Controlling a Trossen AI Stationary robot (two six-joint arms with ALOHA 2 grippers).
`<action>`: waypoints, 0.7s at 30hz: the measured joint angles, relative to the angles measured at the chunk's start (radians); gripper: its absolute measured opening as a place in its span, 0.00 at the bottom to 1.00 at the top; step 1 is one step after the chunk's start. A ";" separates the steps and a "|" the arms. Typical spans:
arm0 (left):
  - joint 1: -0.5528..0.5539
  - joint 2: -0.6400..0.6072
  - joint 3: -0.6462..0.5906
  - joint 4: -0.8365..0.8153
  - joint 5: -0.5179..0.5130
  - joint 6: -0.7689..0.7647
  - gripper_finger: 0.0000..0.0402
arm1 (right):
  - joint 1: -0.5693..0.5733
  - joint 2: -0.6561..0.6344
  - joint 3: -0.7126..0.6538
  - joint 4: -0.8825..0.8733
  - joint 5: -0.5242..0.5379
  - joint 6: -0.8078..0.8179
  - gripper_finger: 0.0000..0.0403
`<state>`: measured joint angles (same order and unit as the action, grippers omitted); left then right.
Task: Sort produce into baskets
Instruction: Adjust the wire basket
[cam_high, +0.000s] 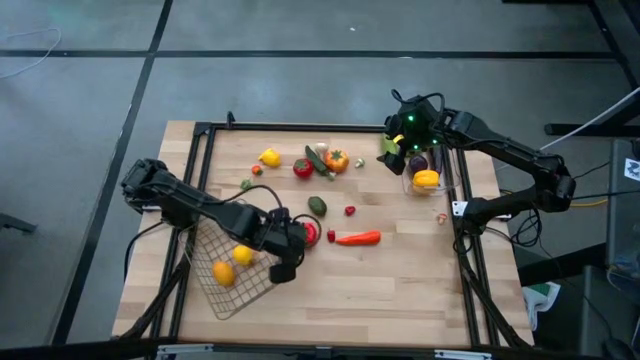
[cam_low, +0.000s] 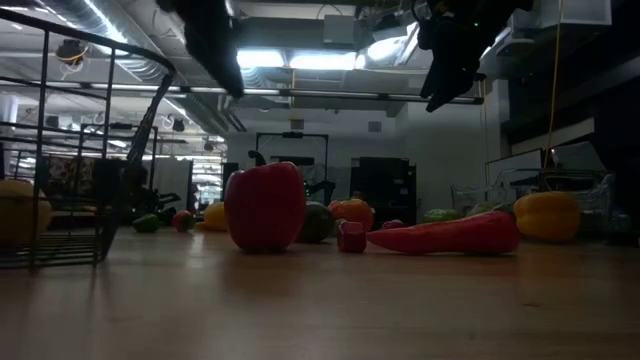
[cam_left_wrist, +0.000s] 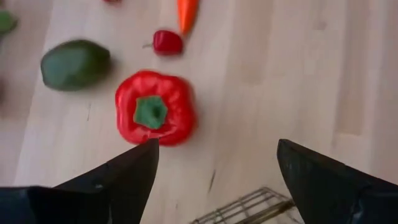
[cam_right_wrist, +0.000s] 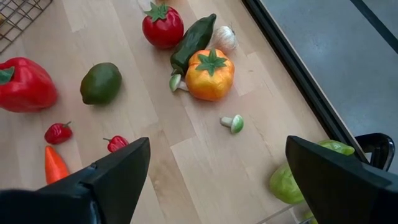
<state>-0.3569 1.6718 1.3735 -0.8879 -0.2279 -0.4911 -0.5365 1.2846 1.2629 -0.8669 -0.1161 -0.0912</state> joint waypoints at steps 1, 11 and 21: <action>0.000 0.007 -0.009 -0.006 0.001 -0.001 0.81 | 0.000 0.000 0.000 0.000 0.000 0.000 0.92; -0.039 0.021 -0.029 -0.096 0.140 0.003 0.81 | 0.000 0.000 0.000 0.000 0.000 0.000 0.92; -0.114 0.019 -0.030 -0.182 0.292 -0.078 0.81 | 0.000 0.000 0.000 0.000 0.000 0.000 0.92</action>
<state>-0.4708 1.6913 1.3437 -1.0699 0.0641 -0.5691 -0.5365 1.2846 1.2629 -0.8669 -0.1158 -0.0911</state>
